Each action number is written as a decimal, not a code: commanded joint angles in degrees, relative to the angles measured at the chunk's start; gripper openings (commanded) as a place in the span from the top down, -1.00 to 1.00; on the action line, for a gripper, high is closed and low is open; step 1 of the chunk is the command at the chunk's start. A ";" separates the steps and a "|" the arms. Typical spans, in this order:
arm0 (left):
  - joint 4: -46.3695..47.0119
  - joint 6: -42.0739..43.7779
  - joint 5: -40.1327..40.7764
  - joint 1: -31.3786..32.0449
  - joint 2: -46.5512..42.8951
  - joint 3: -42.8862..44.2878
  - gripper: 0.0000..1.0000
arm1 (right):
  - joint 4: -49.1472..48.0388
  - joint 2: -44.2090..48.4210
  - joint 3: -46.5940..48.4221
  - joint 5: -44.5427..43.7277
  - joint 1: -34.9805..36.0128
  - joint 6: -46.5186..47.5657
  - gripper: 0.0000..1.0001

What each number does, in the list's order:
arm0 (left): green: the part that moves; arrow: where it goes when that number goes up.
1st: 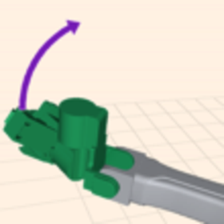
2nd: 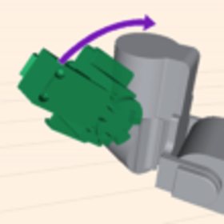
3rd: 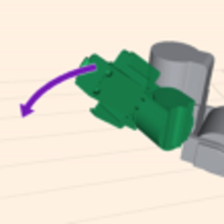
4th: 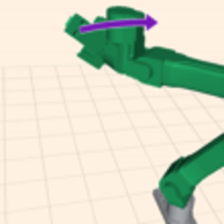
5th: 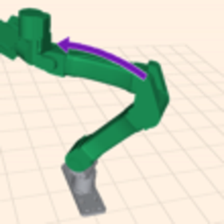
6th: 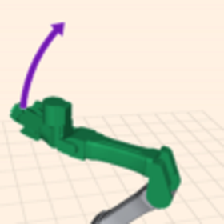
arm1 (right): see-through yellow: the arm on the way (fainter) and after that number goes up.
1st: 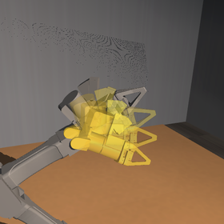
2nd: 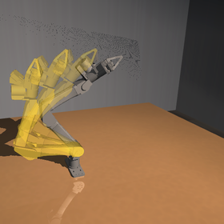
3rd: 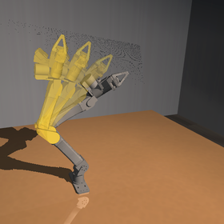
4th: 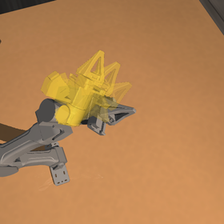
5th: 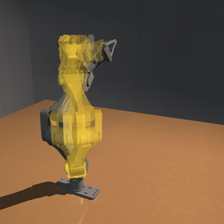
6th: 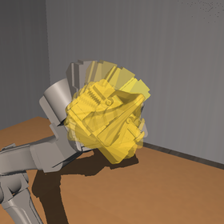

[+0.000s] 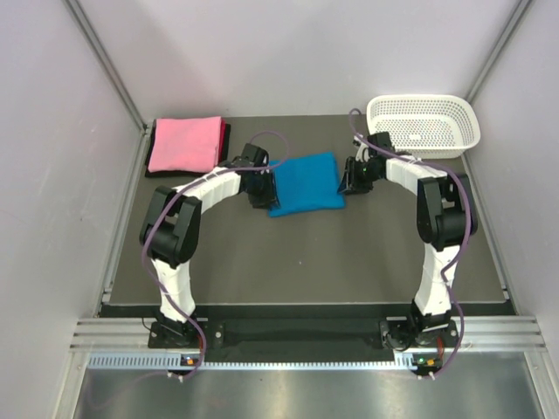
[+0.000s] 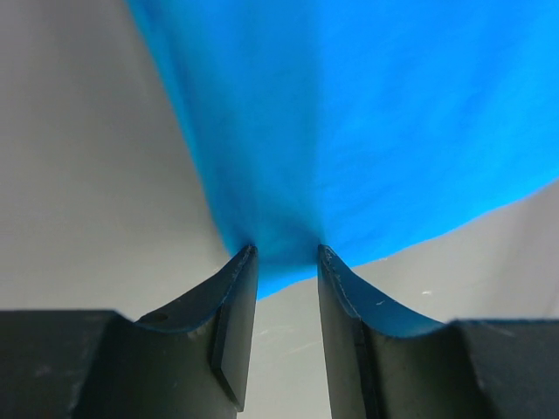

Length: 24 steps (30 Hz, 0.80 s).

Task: Fold and stack the t-shirts
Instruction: Fold the tshirt

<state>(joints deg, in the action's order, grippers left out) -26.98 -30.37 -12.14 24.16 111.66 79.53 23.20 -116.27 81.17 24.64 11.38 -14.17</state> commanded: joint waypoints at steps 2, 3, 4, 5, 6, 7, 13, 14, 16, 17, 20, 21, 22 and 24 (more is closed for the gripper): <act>-1.48 -1.36 6.41 0.27 0.32 -2.79 0.22 | -2.90 -1.50 -1.79 -1.17 0.23 1.61 0.49; -2.02 -1.36 7.56 0.27 0.23 -3.06 0.23 | -3.77 -1.51 -2.15 -1.35 0.14 1.43 0.53; -2.46 -1.36 9.83 0.18 0.32 -3.24 0.23 | -4.21 -1.42 -2.59 -1.70 0.05 0.91 0.59; -3.77 -1.53 10.90 0.18 0.32 -3.15 0.23 | -4.56 -0.90 -3.37 -1.70 -0.12 0.64 0.62; -3.95 -1.53 11.43 0.18 0.23 -3.06 0.23 | -5.35 -0.63 -3.64 -1.79 -0.21 0.38 0.64; -4.39 -1.45 11.61 0.10 0.14 -2.89 0.23 | -5.53 -0.54 -3.73 -1.88 -0.21 0.03 0.67; -7.29 -0.92 13.38 -0.87 -2.93 2.56 0.20 | -4.92 2.18 -3.91 -1.27 -0.22 -0.33 0.62; -6.69 -0.66 12.50 -1.39 -3.63 3.26 0.17 | -4.92 3.67 -4.26 -1.18 -0.21 -0.41 0.56; -2.14 -0.39 3.65 -4.20 -5.22 2.65 0.14 | -4.66 5.43 -4.79 -0.65 -0.30 -0.59 0.34; 0.15 -0.74 0.14 -6.82 -5.48 1.61 0.11 | -4.74 7.18 -5.31 -0.56 -0.22 -0.68 0.27; 7.70 -1.97 -10.96 -10.35 -5.66 -0.77 0.05 | -4.57 10.87 -6.80 -0.83 -0.30 -1.20 0.07; 8.87 -1.97 -12.02 -10.71 -5.31 -0.95 -0.07 | -4.74 11.67 -7.16 -0.91 -0.22 -1.38 0.04; 9.40 -1.97 -12.12 -10.98 -4.96 -0.60 -0.14 | -4.83 12.46 -7.51 -0.48 -0.21 -1.64 0.00; 10.98 -2.58 -12.99 -11.85 -3.30 -0.42 -0.21 | -5.01 14.30 -8.48 -0.04 -0.21 -1.82 -0.06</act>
<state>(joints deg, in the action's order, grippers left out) -22.94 -32.10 -18.52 12.49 108.75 79.44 19.79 -107.44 73.17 24.05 11.18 -15.68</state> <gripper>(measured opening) 0.591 0.519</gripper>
